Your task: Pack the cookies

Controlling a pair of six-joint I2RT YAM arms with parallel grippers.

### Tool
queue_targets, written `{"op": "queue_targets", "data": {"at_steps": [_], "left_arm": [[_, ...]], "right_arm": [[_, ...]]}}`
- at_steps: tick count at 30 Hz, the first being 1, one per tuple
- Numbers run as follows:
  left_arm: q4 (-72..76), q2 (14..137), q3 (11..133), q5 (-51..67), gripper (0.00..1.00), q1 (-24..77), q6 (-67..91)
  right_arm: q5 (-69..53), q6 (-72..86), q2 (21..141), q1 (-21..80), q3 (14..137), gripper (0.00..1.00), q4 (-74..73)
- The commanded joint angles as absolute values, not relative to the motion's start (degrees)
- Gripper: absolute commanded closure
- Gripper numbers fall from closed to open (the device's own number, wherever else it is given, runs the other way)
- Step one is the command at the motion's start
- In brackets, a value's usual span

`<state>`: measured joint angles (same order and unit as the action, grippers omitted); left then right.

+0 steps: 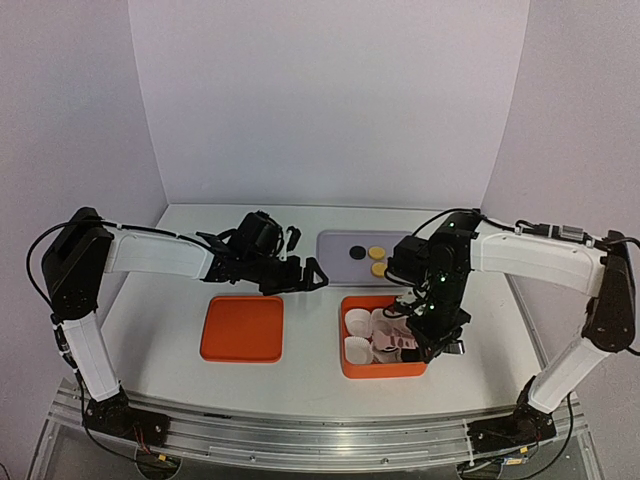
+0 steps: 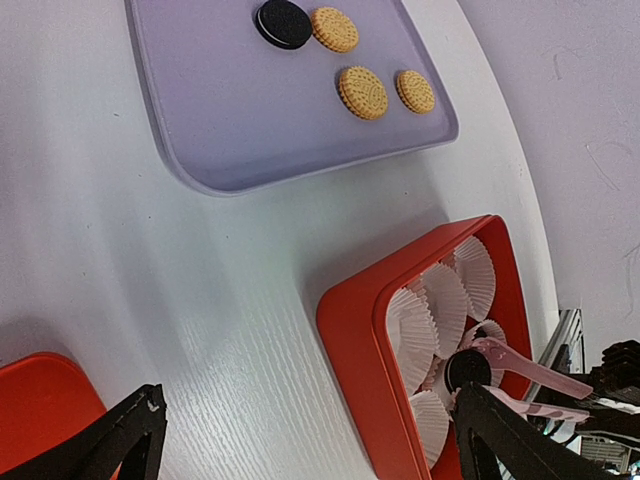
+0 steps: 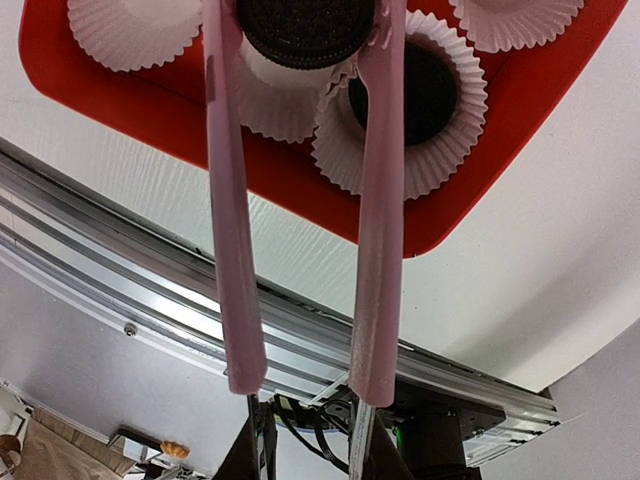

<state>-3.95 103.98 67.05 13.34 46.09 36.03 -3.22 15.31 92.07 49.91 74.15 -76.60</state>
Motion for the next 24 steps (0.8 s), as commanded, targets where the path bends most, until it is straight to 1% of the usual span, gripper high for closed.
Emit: {"op": "queue_targets", "data": {"at_steps": [1,15,24], "left_arm": [[-2.3,103.2,67.5,12.7,0.0,46.1,36.1],[-2.5,103.5,68.2,12.6,0.0,46.1,35.8],[-2.7,103.3,67.8,12.3,0.0,46.1,35.8]], "right_arm": [[-3.6,15.1,93.1,50.3,74.9,0.8,-86.3],[-5.2,13.6,94.4,50.3,76.3,0.8,-84.2],[-4.3,14.1,95.0,50.3,76.6,0.77,-83.3]]}}
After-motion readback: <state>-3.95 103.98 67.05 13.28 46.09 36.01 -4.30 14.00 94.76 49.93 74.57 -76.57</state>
